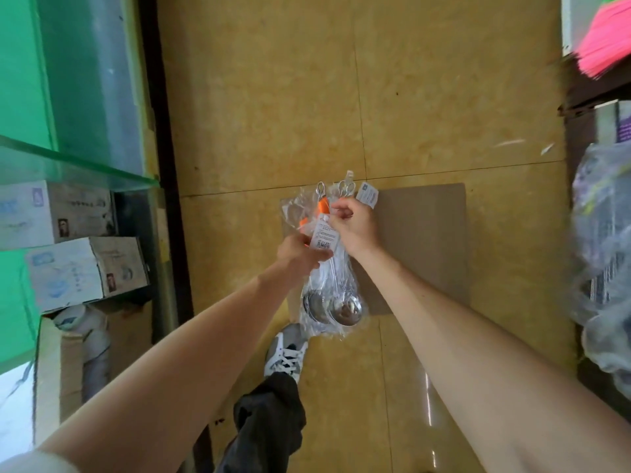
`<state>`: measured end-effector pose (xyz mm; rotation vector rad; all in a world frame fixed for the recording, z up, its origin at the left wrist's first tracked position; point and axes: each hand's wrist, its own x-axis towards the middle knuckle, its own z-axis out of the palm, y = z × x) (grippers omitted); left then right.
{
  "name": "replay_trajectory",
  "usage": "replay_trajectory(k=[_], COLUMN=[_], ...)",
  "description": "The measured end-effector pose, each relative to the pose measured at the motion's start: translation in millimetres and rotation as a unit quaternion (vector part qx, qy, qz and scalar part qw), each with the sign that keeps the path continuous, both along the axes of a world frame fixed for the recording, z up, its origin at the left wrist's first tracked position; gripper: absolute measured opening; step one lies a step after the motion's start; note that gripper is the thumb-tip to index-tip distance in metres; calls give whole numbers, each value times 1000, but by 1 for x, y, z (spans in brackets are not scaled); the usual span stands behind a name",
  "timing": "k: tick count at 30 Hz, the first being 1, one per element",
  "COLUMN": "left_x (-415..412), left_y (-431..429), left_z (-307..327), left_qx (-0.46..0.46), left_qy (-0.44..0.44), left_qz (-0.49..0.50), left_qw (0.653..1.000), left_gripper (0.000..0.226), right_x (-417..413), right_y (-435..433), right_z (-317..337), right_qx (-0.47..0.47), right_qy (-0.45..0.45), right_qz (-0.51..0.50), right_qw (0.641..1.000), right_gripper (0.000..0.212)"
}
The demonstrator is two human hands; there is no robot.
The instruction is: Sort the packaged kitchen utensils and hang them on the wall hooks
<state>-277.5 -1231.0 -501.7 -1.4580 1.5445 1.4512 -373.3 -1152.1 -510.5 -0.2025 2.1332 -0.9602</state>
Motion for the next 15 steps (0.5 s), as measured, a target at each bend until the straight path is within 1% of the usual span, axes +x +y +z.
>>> replay_trajectory(k=[3,5,7,9,11,14,15], left_x=[-3,-5,-6,-10,-18,-40,-49], left_y=[-6,-11,-17,-25,-29,-24,-19], left_z=[13,26,42,61,84,129,145], left_qx=[5,-5,-32,-78,-147,-232,-254], left_qy=[-17,-39,-60,-66,-59,-14,6], left_qz=[-13,-34,-71,-98,-123,-161,-167], left_qw=[1000,999,995,990,980,959,953], left_gripper=[35,33,26,17,31,27,37], right_x=[-4,-8,-13,-19,-24,-36,-42], right_y=[3,7,13,20,30,52,61], right_z=[13,27,43,63,85,122,135], right_qx=[-4,1,7,9,15,34,39], right_qy=[-1,4,23,37,58,98,112], right_qz=[-10,-6,-8,-19,-18,-4,-2], right_qw=[1000,1000,1000,999,998,995,993], right_gripper=[27,28,28,30,36,46,48])
